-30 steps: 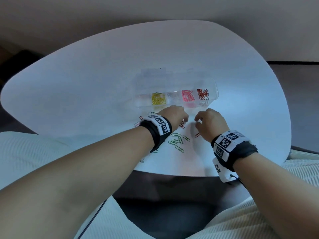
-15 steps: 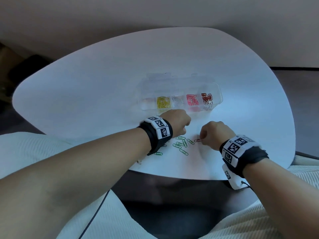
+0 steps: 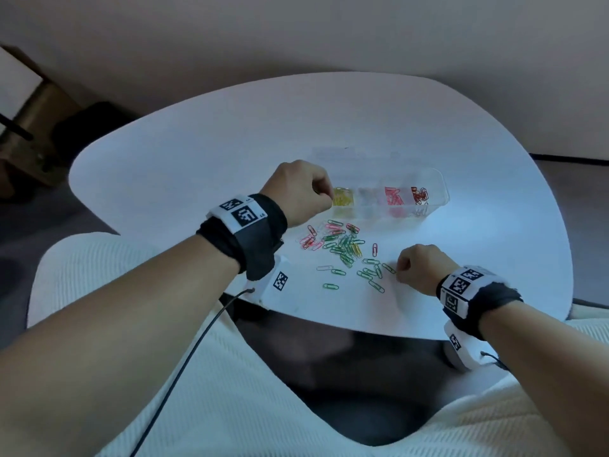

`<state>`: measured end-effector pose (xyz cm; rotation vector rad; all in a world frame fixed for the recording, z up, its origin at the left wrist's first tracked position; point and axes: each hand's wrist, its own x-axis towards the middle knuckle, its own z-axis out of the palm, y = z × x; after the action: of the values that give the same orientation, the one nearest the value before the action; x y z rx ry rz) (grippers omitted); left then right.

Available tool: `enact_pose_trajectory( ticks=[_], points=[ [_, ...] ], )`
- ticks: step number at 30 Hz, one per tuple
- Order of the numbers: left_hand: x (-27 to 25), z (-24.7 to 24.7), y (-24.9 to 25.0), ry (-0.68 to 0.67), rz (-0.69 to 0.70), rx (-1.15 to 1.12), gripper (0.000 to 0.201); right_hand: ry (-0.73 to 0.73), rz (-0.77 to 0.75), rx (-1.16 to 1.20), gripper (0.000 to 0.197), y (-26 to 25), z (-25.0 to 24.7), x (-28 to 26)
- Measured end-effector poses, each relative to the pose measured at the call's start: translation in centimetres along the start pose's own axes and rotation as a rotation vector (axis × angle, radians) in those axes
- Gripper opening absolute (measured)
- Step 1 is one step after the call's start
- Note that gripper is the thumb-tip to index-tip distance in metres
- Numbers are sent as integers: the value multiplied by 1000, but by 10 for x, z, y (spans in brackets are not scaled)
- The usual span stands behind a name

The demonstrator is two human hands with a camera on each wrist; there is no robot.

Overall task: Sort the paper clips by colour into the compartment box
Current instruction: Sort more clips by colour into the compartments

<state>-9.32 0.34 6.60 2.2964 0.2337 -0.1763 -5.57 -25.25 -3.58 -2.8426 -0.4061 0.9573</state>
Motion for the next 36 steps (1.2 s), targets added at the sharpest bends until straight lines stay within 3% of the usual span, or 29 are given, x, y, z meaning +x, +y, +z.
enact_pose_trajectory(
  ticks=[2, 4, 8, 10, 13, 17, 20, 29, 32, 36],
  points=[
    [4, 2, -7, -30, -5, 66, 12, 23, 61, 74, 10, -4, 1, -1],
    [8, 6, -17, -48, -31, 119, 16, 92, 149, 297, 8, -8, 1, 1],
    [16, 14, -42, -103, -163, 147, 28, 121, 228, 765, 26, -23, -3, 5],
    [17, 20, -49, -136, -231, 168, 29, 135, 222, 871, 31, -32, -5, 9],
    [17, 31, -56, -185, -273, 230, 30, 134, 177, 690, 32, -41, -5, 19],
    [16, 40, -63, -269, -137, 465, 16, 154, 199, 382, 15, -50, 1, 23],
    [21, 44, -67, -267, -83, 544, 28, 150, 195, 159, 24, -52, 8, 27],
    [36, 57, -75, -265, -97, 652, 22, 137, 173, 67, 19, -52, 12, 26],
    [38, 60, -76, -259, -129, 654, 18, 142, 138, 303, 17, -48, 12, 23],
    [39, 63, -78, -274, -165, 607, 16, 33, 90, 1085, 13, -39, 12, 13]
  ],
)
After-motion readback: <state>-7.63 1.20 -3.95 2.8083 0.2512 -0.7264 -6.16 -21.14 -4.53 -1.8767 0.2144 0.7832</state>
